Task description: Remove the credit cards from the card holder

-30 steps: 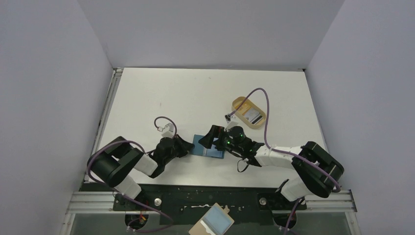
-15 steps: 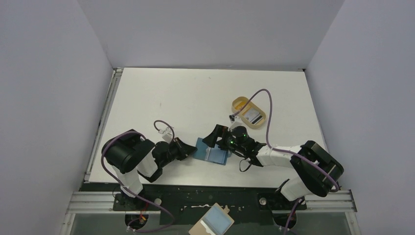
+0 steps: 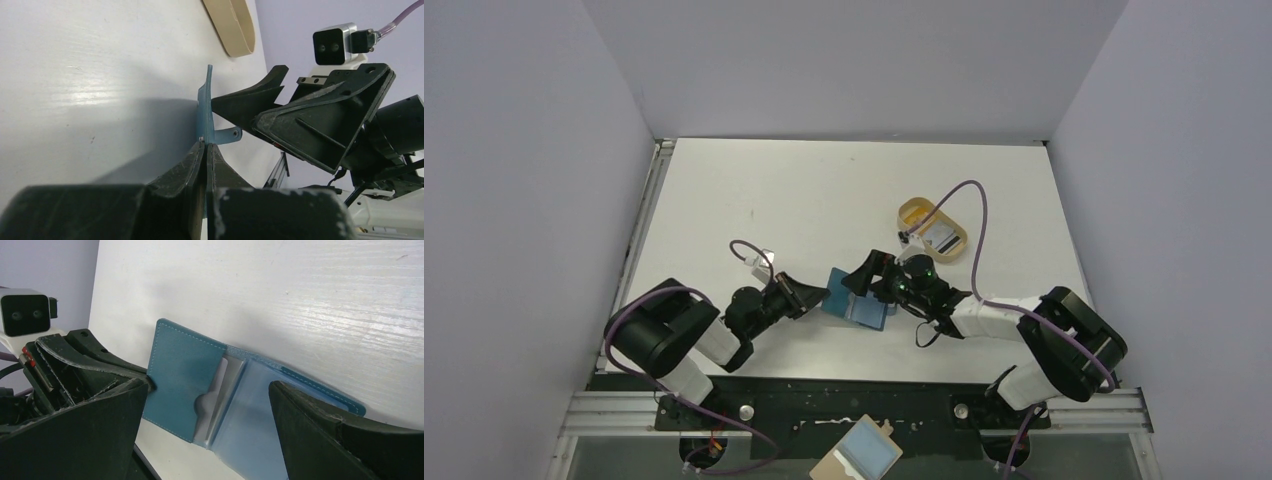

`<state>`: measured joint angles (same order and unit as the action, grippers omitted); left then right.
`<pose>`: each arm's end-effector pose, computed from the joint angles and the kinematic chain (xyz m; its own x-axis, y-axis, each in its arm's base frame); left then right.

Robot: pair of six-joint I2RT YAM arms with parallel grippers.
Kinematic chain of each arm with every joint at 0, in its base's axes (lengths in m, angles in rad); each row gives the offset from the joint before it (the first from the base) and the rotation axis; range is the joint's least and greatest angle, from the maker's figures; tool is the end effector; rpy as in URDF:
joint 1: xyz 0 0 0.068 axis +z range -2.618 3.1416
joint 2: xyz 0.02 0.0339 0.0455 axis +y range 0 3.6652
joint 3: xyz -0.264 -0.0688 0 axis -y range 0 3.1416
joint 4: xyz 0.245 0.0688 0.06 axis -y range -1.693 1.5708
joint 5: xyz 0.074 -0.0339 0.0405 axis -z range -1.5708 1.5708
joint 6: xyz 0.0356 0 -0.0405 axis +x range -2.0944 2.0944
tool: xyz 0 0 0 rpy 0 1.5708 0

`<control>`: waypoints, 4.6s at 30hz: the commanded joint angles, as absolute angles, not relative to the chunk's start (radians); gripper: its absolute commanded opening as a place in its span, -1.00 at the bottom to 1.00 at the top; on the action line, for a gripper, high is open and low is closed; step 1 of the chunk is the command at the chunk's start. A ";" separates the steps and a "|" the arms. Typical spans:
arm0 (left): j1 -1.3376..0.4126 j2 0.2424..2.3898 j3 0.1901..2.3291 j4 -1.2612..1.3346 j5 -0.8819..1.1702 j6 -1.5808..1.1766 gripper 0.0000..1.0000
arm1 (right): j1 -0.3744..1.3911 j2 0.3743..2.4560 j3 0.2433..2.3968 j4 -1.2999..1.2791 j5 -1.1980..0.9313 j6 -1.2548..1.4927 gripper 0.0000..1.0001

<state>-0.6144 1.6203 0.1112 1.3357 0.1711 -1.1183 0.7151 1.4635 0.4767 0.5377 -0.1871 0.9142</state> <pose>0.1726 -0.1292 0.1175 -0.6958 -0.5937 -0.4042 0.1815 0.3992 -0.8987 0.2033 0.1853 0.1574 -0.8106 0.3268 -0.4859 -0.2109 0.6113 0.7628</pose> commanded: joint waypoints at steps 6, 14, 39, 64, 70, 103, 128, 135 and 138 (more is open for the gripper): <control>-0.618 1.600 0.121 1.399 0.178 -1.173 -1.00 | 0.701 1.453 0.473 0.666 -0.192 0.916 0.98; -0.618 1.581 0.128 1.399 0.171 -1.208 -1.00 | 0.708 1.541 0.475 0.836 -0.289 0.945 0.97; -0.617 1.553 0.111 1.401 0.140 -1.248 -1.00 | 0.750 1.671 0.489 1.138 -0.431 1.034 0.97; -0.610 1.670 0.090 1.402 0.119 -1.215 -1.00 | 0.749 1.681 0.508 1.222 -0.536 1.094 0.97; -0.606 1.696 0.093 1.402 0.120 -1.202 -1.00 | 0.750 1.629 0.505 1.163 -0.540 1.074 0.97; -0.600 1.852 0.117 1.401 0.121 -1.190 -1.00 | 0.753 1.474 0.451 0.708 -0.311 0.899 0.99; -0.597 1.655 0.176 1.399 0.260 -1.203 -1.00 | 0.742 1.644 0.485 0.863 -0.295 0.920 0.99; -0.597 1.630 0.176 1.399 0.256 -1.208 -1.00 | 0.743 1.697 0.467 1.015 -0.316 0.977 0.99; -0.597 1.633 0.175 1.399 0.253 -1.212 -1.00 | 0.744 1.713 0.463 1.085 -0.332 1.001 0.99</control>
<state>-0.5995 1.6630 0.1532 1.3376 0.2325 -1.2011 0.7448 1.7031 0.4683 0.8925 -0.3195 0.9714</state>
